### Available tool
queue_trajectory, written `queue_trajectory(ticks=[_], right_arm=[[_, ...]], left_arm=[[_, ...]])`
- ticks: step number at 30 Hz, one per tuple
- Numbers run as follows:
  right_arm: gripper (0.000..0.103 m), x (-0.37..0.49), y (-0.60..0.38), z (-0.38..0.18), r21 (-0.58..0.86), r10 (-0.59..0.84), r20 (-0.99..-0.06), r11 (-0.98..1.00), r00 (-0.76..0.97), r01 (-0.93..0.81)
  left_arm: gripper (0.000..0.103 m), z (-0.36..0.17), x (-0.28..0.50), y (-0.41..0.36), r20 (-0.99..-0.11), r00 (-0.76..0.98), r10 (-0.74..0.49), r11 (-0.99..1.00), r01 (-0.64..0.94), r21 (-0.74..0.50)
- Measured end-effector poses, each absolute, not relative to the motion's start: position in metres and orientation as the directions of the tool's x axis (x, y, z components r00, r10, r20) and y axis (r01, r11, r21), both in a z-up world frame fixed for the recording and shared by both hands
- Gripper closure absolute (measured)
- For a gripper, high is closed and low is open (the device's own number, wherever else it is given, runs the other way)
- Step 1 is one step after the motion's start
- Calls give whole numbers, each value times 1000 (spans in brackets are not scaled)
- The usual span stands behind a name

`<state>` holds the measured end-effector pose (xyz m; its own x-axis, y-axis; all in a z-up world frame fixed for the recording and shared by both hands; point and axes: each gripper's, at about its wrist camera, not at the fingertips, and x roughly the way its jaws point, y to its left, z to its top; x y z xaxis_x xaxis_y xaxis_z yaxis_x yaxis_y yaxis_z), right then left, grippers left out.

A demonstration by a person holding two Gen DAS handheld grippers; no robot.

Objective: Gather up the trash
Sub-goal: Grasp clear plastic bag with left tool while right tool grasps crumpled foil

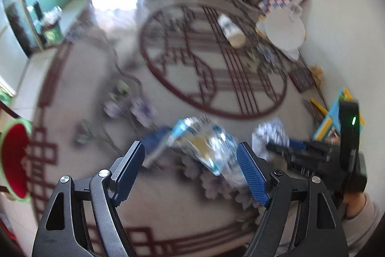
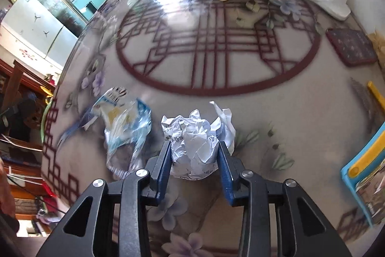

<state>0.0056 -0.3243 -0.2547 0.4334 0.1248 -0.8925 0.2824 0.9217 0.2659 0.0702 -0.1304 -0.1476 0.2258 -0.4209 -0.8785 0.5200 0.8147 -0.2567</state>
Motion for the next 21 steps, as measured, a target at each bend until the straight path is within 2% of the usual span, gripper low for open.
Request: queue_trajectory(ticks=[4, 10, 12, 16, 18, 21], right_arm=[[70, 10, -337, -240, 250, 82, -879, 918, 469, 308], [70, 5, -352, -220, 234, 28, -869, 903, 493, 360], [69, 2, -353, -215, 237, 23, -864, 900, 503, 366], [69, 0, -352, -208, 237, 19, -860, 900, 510, 365], [69, 0, -349, -206, 238, 21, -857, 902, 514, 360], [69, 2, -343, -204, 229, 18, -857, 909, 515, 348]], left_arm=[[25, -184, 56, -157, -898, 50, -438, 764, 546, -343], [27, -208, 42, -186, -901, -57, -430, 739, 551, -388], [45, -212, 42, -192, -905, -66, -421, 740, 552, -385], [54, -219, 48, -192, -910, -73, -409, 752, 538, -381], [71, -219, 49, -192, -911, -67, -406, 755, 538, -376], [76, -218, 57, -185, -911, -58, -408, 760, 531, -374]])
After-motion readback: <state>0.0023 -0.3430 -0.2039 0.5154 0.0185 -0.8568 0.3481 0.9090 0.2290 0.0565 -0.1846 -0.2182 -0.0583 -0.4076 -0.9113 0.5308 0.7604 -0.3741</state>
